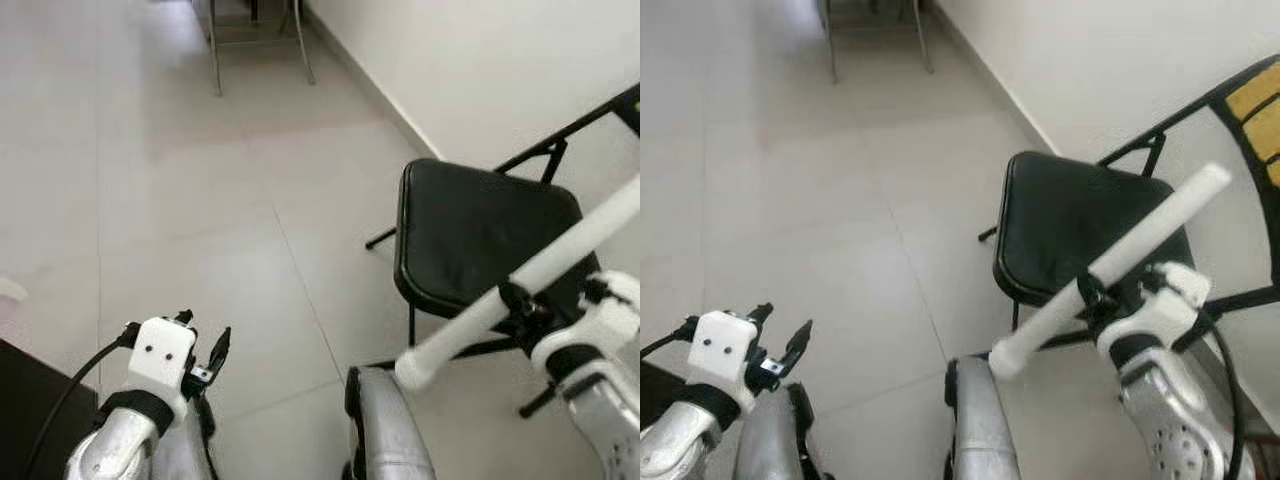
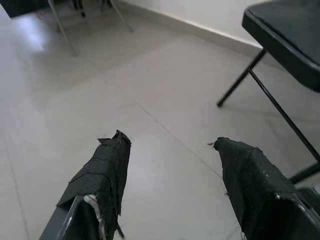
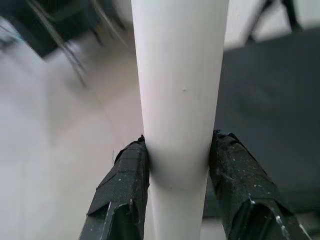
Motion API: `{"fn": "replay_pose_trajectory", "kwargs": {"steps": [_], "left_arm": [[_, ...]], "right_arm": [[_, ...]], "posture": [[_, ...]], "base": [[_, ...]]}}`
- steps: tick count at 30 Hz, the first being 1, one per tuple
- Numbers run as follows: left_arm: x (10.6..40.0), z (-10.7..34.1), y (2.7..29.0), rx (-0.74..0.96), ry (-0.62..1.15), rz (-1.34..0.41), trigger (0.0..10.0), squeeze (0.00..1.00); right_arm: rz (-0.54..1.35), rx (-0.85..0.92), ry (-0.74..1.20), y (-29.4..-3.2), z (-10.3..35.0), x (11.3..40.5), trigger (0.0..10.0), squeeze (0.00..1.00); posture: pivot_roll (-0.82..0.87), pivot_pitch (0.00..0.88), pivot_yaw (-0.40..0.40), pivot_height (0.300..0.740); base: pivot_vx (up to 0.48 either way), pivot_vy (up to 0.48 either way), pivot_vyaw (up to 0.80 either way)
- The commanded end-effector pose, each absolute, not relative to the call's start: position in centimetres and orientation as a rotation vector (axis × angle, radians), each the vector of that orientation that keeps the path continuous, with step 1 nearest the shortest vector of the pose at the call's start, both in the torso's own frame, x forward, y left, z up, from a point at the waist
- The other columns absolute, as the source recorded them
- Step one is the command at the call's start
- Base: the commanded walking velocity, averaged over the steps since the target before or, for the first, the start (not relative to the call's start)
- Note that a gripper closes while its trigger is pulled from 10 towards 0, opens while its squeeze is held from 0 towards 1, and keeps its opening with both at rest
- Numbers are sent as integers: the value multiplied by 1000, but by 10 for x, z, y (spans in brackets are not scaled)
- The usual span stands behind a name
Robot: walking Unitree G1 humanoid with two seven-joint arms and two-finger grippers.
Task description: Building children table
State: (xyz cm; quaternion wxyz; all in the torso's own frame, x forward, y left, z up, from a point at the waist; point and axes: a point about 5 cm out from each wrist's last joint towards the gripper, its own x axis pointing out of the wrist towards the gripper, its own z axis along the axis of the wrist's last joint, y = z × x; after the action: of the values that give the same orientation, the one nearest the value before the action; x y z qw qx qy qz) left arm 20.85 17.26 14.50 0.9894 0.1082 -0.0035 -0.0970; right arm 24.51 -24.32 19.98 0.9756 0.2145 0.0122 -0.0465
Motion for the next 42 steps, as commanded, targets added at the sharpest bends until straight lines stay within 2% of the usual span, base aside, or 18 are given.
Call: {"fn": "replay_pose_trajectory", "kwargs": {"steps": [1, 8, 11, 15, 17, 19, 20, 21, 22, 29, 37, 42], "left_arm": [[210, 141, 173, 217, 4, -198, 10000, 0], [216, 144, 177, 226, -17, -188, 10000, 0], [219, 146, 179, 229, -31, -185, 10000, 0], [231, 159, 179, 225, -83, -223, 10000, 0], [233, 161, 178, 226, -91, -234, 10000, 0], [238, 165, 174, 219, -107, -291, 10000, 0], [238, 165, 174, 219, -107, -291, 10000, 0], [243, 168, 169, 218, -117, -349, 10000, 0], [245, 169, 166, 222, -122, -378, 10000, 0], [258, 176, 160, 237, -147, -450, 10000, 0], [267, 169, 150, 177, -122, -523, 10000, 0], [271, 161, 143, 118, -87, -567, 10000, 0]], "right_arm": [[-72, 416, -12, -244, 208, 251, 0, 0], [61, 434, -121, -243, 242, 272, 0, 0], [120, 447, -135, -233, 247, 278, 0, 0], [242, 468, -105, -199, 242, 288, 0, 0], [259, 473, -97, -193, 239, 289, 0, 0], [320, 483, -67, -170, 232, 289, 0, 0], [320, 483, -67, -170, 232, 289, 0, 0], [393, 489, -43, -148, 228, 289, 0, 0], [439, 489, -36, -138, 227, 287, 0, 0], [607, 482, -46, -106, 232, 281, 0, 0], [687, 481, -82, -92, 239, 280, 0, 0], [729, 480, -96, -85, 241, 276, 0, 0]], "posture": [[-114, 87, -70, 585], [-95, 50, -66, 615], [-90, 39, -66, 624], [-73, 0, -56, 644], [-73, 0, -56, 649], [-65, 0, -41, 659], [-65, 0, -41, 659], [-62, 0, -33, 669], [-62, 0, -31, 674], [-60, 0, -13, 703], [-65, 0, 1, 738], [-66, 0, 3, 740]], "base": [[0, 0, 0], [0, 0, 0], [0, 0, 0], [0, 0, 0], [0, 0, 0], [0, 0, 0], [0, 0, 0], [0, 0, 0], [0, 0, 0], [0, 0, 0], [0, 0, 0], [0, 0, 0]]}}
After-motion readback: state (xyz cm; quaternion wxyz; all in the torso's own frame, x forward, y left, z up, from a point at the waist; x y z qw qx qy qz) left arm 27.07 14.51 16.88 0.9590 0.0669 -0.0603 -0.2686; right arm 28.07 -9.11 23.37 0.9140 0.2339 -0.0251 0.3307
